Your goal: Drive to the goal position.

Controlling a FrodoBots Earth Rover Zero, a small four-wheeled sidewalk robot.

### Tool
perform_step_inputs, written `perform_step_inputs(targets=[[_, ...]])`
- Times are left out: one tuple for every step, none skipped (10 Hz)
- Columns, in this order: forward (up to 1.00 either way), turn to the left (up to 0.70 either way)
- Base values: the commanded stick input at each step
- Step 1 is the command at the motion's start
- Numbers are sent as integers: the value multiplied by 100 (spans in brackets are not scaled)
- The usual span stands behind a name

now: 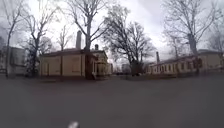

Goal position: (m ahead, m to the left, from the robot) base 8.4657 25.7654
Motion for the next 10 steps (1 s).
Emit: perform_step_inputs(targets=[[100,0],[100,0],[100,0],[100,0],[100,0],[100,0],[100,0],[100,0],[100,0],[100,0]])
